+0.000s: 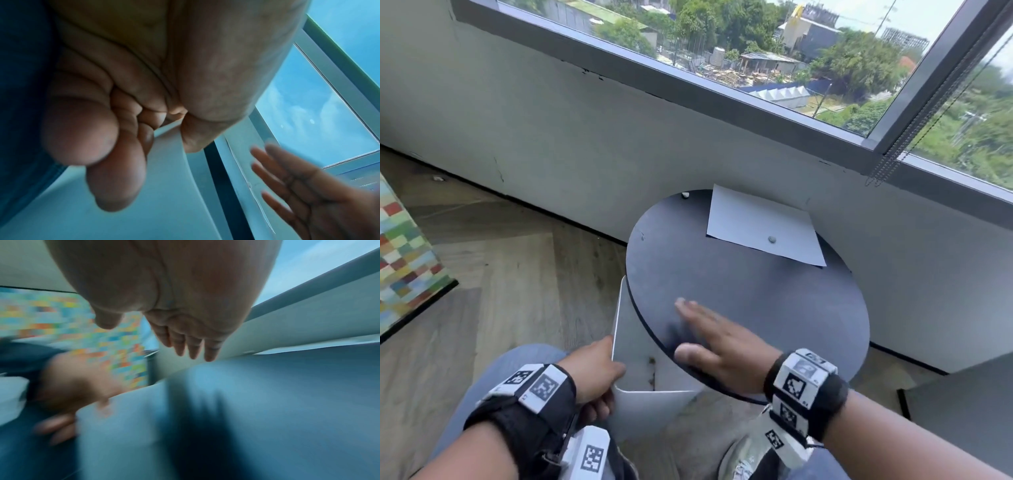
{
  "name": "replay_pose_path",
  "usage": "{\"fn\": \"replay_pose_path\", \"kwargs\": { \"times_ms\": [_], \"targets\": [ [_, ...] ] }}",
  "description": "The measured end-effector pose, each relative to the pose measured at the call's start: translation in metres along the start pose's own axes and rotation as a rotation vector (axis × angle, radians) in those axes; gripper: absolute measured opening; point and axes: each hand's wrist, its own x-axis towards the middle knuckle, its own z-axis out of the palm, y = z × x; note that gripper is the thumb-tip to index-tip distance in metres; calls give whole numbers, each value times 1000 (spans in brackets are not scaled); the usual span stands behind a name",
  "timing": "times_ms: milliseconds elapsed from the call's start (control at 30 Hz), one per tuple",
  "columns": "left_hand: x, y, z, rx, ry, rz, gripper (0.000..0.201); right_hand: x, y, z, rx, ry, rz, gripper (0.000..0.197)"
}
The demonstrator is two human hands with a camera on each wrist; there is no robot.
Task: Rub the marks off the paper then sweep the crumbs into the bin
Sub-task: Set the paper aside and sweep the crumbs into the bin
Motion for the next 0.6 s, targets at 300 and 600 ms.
{"fn": "replay_pose_path", "kwargs": {
  "times_ms": [300,600],
  "targets": [
    [6,-3,4,-57,13,-39,22,-4,75,5,-71,84,684,89],
    [-5,6,2,-60,0,-21,23,-2,-44,81,-96,69,210,96]
  ]
}}
